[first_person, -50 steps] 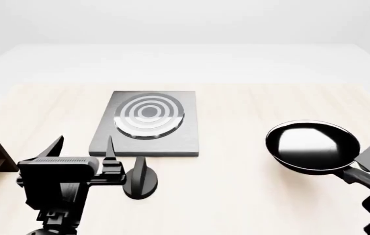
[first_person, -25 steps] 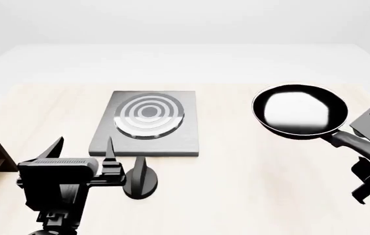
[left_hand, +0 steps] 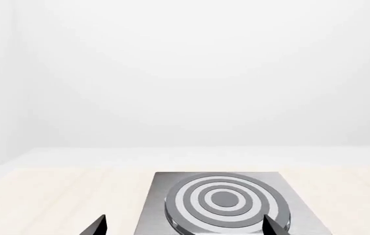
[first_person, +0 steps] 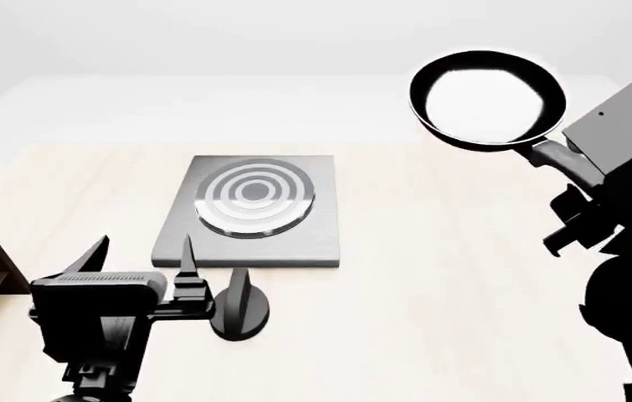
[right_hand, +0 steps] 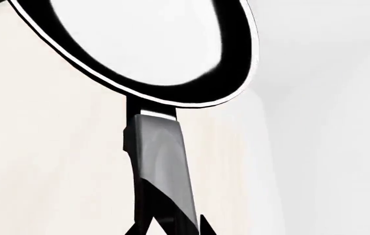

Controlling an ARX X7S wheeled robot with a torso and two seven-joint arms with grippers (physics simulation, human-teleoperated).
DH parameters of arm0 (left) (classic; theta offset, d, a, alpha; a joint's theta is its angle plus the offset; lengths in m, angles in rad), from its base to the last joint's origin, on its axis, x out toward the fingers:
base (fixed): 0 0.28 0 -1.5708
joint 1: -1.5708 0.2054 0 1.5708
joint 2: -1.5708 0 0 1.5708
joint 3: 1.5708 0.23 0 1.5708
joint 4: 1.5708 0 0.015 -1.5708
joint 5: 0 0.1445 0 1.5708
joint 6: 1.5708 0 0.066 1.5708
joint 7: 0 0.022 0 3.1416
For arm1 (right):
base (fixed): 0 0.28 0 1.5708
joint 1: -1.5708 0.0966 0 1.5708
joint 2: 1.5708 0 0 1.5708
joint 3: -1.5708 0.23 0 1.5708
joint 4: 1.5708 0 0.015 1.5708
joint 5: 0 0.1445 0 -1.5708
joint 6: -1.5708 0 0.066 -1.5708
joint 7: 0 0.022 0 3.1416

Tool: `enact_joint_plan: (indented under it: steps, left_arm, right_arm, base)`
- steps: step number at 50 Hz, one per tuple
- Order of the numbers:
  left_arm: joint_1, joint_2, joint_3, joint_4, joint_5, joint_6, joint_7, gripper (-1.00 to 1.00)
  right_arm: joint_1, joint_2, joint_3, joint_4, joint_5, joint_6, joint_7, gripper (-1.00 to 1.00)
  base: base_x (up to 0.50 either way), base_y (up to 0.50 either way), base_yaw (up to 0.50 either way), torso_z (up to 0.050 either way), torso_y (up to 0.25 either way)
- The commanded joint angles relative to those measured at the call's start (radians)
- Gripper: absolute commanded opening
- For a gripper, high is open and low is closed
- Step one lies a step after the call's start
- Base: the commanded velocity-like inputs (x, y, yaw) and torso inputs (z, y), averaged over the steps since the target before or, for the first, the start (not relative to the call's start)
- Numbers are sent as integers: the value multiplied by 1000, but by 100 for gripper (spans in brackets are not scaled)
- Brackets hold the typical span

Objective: Turn on the stove and put the frying pan on it.

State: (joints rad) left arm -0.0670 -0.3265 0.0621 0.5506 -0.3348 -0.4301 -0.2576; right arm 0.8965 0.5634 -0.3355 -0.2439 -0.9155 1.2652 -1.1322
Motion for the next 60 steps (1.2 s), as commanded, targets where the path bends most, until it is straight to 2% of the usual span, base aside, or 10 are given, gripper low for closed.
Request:
enact_joint_plan:
  steps: [1,11,29,54,60]
  left_arm:
    - [7,-3,6,3,3,13,-2,100]
    - [8,-4,7,-4,-7,21,3,100]
    - [10,-10,13,1,-5,38,0,100]
    - [20,-6,2,-3,-47,58,7,100]
    - [25,-7,1,1,-55,65,10,100]
  right_arm:
    - [142,-130,27,113,7,-64,101,-100]
    - [197,-223,-11,208,41,-102,138,-100]
    - [292,-370,23,384,123,-157,252,-100]
    - [312,-546,-3,570,238,-317,477,-100]
    - [317,-558,-57,624,337,-334,579,-100]
  base:
    - [0,0,0,0,0]
    - [0,1,0,0,2]
    - [0,0,0,1,2]
    - [0,0,0,0,2]
    - [0,0,0,0,2]
